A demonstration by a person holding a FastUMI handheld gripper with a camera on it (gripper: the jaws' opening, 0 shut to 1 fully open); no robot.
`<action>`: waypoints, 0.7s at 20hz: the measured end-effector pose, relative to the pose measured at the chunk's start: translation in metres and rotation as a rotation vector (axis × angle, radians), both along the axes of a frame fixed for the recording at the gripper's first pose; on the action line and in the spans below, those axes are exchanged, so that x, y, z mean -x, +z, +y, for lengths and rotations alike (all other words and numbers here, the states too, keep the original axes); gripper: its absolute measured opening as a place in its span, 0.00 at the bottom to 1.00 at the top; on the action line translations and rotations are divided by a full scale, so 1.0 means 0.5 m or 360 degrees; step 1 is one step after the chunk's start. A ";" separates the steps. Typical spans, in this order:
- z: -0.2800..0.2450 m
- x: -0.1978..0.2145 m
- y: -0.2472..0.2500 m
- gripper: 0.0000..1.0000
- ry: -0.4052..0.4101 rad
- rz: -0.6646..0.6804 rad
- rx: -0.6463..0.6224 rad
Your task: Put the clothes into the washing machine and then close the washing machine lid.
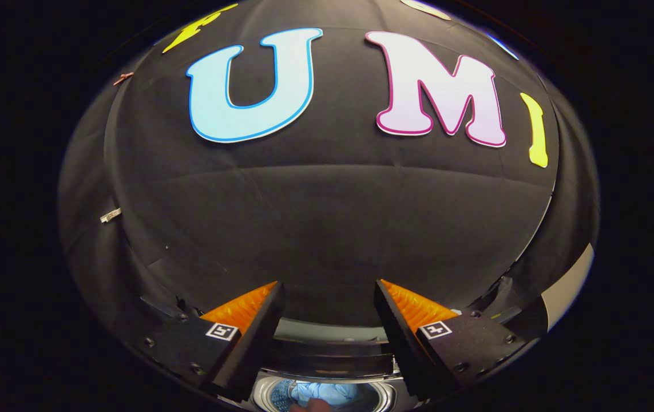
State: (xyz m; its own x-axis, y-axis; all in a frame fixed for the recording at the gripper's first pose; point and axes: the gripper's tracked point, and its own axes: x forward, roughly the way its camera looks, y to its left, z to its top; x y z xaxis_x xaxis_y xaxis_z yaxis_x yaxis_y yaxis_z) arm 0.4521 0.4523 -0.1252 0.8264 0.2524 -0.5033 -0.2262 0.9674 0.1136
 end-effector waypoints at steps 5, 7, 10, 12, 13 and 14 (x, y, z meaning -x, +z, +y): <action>-0.006 0.044 0.006 0.99 0.0026 -0.0011 -0.0008; -0.009 0.065 0.007 0.99 0.0028 -0.0002 -0.0005; -0.015 0.094 0.009 0.99 0.0032 -0.0003 -0.0003; -0.018 0.113 0.009 0.99 0.0034 -0.0009 -0.0006; -0.020 0.124 0.008 0.99 0.0034 -0.0016 -0.0006; -0.022 0.133 0.009 0.99 0.0033 -0.0028 -0.0008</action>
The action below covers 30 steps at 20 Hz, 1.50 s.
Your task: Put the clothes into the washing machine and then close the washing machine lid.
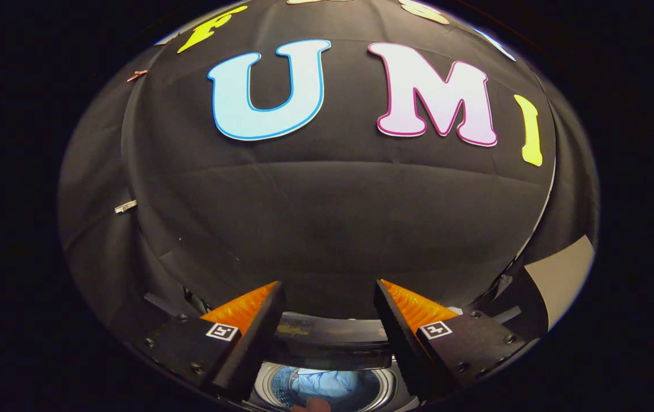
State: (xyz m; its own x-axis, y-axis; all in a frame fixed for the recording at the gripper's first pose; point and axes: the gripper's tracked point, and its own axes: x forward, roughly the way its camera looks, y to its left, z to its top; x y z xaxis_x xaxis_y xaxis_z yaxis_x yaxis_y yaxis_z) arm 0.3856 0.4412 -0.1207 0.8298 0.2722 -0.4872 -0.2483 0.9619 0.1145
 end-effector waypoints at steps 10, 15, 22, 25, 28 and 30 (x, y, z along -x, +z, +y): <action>-0.017 0.074 -0.011 0.99 -0.0004 -0.0064 -0.0026; -0.025 0.124 -0.026 0.99 -0.0028 -0.0064 -0.0018; -0.035 0.206 -0.037 0.99 -0.0020 -0.0106 0.0046; -0.038 0.256 -0.030 0.99 -0.0005 -0.0131 0.0055; -0.056 0.301 -0.002 0.99 -0.0010 -0.0189 0.0079; -0.078 0.323 0.026 0.99 -0.0038 -0.0234 0.0084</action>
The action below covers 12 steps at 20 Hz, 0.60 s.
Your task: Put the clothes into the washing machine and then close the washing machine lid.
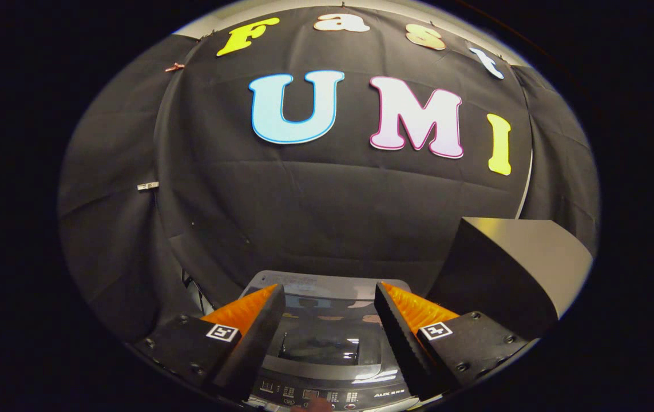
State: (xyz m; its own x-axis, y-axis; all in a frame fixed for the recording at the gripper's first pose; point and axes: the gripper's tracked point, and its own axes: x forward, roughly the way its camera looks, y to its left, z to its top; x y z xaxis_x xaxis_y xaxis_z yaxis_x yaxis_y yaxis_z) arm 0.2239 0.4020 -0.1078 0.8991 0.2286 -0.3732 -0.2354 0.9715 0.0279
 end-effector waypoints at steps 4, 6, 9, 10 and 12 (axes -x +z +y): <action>-0.045 0.049 0.062 0.98 -0.0040 -0.0099 -0.0022; -0.072 0.075 0.086 0.98 -0.0059 -0.0129 -0.0035; -0.121 0.114 0.117 0.98 -0.0106 -0.0161 -0.0071; -0.138 0.125 0.129 0.98 -0.0120 -0.0181 -0.0085; -0.174 0.153 0.157 0.98 -0.0144 -0.0227 -0.0102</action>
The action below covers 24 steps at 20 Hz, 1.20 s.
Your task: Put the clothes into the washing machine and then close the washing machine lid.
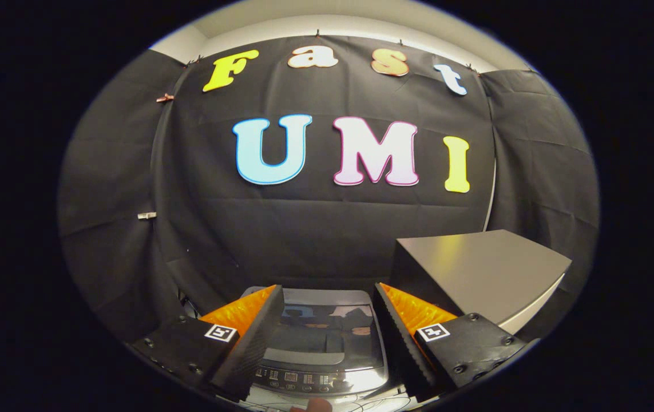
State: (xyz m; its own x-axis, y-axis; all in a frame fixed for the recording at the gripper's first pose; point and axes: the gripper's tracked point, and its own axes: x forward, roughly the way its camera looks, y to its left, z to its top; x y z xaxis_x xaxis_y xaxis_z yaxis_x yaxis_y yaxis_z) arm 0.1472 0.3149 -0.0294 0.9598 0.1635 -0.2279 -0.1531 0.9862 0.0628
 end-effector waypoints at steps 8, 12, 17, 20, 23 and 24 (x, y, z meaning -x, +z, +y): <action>-0.167 0.091 0.123 0.98 -0.0068 -0.0209 0.0008; -0.249 0.125 0.129 0.98 -0.0113 -0.0250 0.0016; -0.362 0.159 0.087 0.98 -0.0171 -0.0253 0.0104; -0.409 0.186 0.067 0.98 -0.0168 -0.0261 0.0132; -0.451 0.214 0.058 0.98 -0.0181 -0.0278 0.0218; -0.459 0.220 0.055 0.98 -0.0183 -0.0278 0.0238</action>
